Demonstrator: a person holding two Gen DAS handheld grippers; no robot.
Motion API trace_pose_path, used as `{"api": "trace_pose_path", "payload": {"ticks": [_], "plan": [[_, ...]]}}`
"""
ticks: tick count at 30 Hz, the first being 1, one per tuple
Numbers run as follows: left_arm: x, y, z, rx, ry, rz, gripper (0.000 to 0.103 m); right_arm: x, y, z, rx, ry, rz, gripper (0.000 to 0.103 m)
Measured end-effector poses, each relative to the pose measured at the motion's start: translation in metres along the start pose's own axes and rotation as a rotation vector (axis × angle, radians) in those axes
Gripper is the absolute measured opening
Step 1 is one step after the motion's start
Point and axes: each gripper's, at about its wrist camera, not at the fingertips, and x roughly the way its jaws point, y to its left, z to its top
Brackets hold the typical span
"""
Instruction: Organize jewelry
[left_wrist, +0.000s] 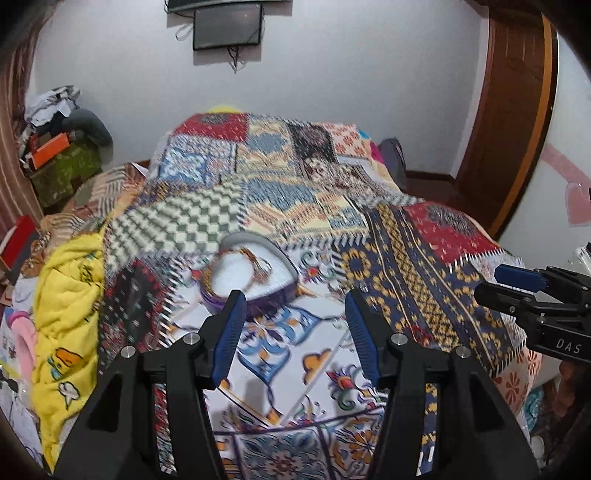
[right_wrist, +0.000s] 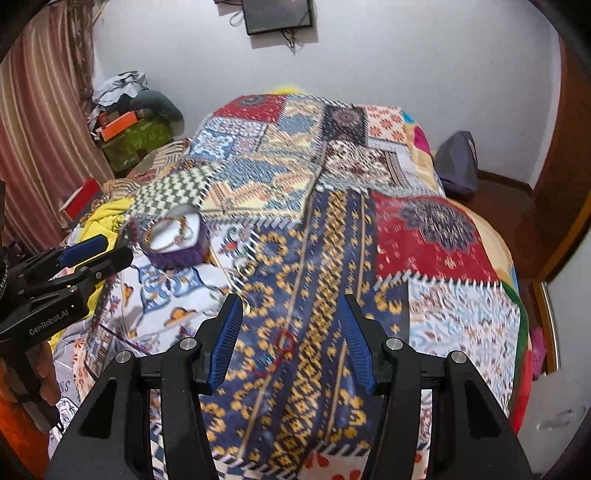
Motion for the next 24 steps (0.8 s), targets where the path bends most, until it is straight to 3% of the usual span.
{"api": "trace_pose_path", "payload": {"ticks": [9,18,24], "plan": [[0.025,-0.022,-0.030,0.042,0.109,-0.068,0.055,0.023,-0.007,-0.031,0.025,0.124,0.031,0.050],[0.050,-0.030,-0.045,0.043,0.175,-0.104,0.052,0.045,0.002,-0.033,0.038,0.169,0.117,0.050],[0.057,-0.023,-0.048,0.013,0.191,-0.112,0.048,0.069,0.006,-0.038,0.038,0.220,0.128,0.032]]}}
